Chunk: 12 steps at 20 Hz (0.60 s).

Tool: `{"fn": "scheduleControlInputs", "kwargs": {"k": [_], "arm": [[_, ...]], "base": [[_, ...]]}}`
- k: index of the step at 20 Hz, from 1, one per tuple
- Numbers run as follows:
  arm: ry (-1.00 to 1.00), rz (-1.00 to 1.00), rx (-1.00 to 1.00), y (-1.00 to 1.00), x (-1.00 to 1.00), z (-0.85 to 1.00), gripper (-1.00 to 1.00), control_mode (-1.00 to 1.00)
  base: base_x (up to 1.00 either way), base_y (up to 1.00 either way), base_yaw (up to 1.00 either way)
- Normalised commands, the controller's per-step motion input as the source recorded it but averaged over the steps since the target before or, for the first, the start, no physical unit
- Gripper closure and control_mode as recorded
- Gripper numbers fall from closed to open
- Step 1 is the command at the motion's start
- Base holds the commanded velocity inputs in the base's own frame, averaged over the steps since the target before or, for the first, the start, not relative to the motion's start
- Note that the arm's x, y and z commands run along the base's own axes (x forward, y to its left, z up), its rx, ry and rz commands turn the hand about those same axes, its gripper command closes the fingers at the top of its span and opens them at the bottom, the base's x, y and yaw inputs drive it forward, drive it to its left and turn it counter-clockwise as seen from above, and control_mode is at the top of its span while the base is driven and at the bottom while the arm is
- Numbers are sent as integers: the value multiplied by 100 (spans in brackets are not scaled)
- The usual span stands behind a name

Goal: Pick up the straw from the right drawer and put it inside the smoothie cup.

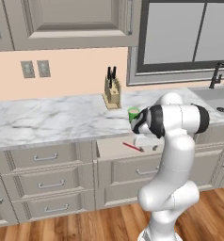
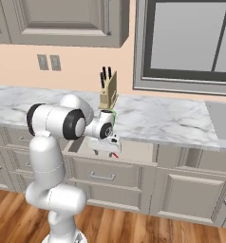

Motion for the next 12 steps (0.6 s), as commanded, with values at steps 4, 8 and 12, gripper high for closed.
{"fn": "scheduleControlInputs", "kwargs": {"k": [4,8,12], "arm": [[15,0,0,-8,-100,-81,-100,-100],[8,0,0,-9,-100,-70,-100,-100],[4,2,0,-4,-100,-47,-100,-100]], "base": [[0,0,0],[0,0,0],[0,0,0]]}}
